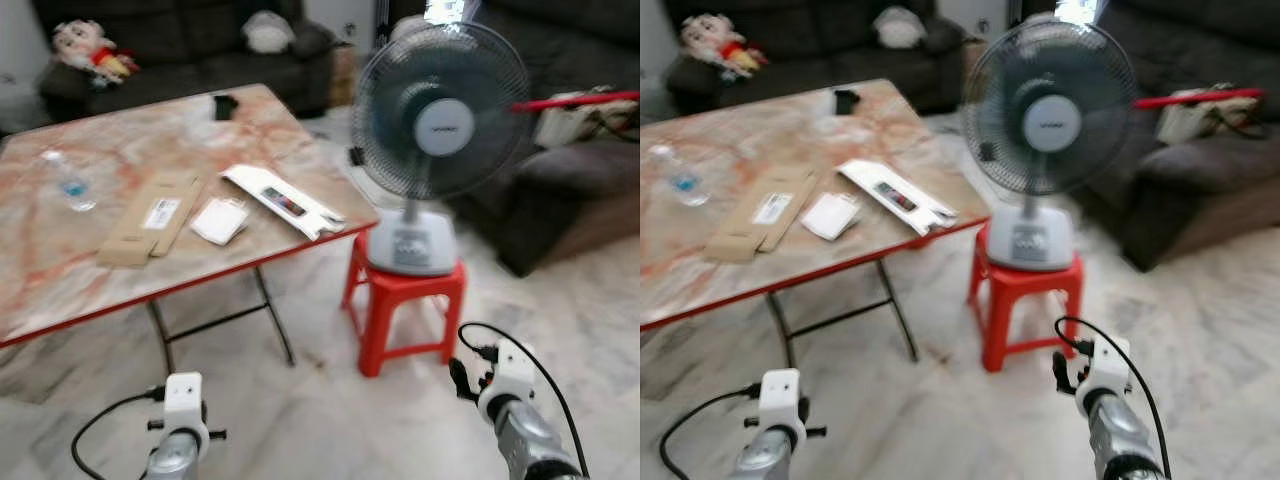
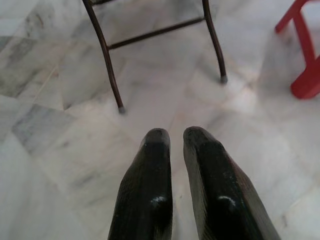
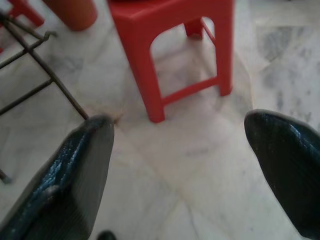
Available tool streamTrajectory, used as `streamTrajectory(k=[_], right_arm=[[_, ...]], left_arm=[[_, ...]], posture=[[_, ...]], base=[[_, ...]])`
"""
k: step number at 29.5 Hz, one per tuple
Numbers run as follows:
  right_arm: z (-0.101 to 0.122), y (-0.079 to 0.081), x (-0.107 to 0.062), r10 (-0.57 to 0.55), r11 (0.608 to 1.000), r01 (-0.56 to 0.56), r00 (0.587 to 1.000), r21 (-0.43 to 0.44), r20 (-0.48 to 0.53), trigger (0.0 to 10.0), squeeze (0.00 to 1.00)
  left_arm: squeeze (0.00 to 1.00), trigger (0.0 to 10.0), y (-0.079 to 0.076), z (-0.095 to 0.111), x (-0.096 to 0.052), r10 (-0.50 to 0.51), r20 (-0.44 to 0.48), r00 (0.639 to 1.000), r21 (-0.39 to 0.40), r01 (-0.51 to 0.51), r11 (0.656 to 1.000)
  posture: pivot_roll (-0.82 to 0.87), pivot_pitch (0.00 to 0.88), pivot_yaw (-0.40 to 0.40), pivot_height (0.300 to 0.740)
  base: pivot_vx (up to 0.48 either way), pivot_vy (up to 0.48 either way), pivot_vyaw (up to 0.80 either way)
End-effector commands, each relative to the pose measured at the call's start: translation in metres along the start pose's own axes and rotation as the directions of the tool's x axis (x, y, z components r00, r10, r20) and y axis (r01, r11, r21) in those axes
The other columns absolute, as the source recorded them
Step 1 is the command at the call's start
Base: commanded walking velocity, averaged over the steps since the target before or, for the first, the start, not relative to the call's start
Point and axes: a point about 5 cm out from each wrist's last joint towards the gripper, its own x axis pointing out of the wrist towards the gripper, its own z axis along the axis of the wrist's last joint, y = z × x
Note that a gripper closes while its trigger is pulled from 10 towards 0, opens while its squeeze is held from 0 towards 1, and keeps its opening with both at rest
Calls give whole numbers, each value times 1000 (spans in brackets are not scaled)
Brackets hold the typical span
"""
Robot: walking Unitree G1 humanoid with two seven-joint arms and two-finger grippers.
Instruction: Picking trash to rubbish bin
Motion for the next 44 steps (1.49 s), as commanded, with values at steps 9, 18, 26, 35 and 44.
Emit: streamTrajectory(k=[9, 18, 26, 35, 44], right_arm=[[69, 34, 13, 131, 991, -125, 960, -42, 246, 10000, 0], [121, 74, 11, 278, 961, -249, 861, -124, 426, 10000, 0], [157, 134, -6, 437, 896, -398, 709, -196, 554, 10000, 0], [170, 176, -26, 515, 839, -501, 609, -211, 603, 10000, 0], [165, 179, -28, 512, 836, -519, 615, -181, 600, 10000, 0]], left_arm=[[0, 10000, -15, 77, 10, -55, 307, 950, 73, 34, 997], [0, 10000, -38, 131, 0, -133, 500, 856, 124, 81, 989], [0, 10000, -62, 176, -19, -190, 650, 736, 160, 113, 981], [0, 10000, -77, 200, -31, -217, 698, 683, 188, 118, 975], [0, 10000, -80, 206, -36, -224, 706, 672, 181, 134, 974]], posture=[[13, 34, 33, 740], [8, 33, 28, 740], [-3, 28, 29, 740], [-13, 0, 20, 740], [-19, 0, 24, 740]], base=[[0, 0, 415], [0, 0, 0], [0, 0, 0], [0, 0, 0], [191, 0, 0]])
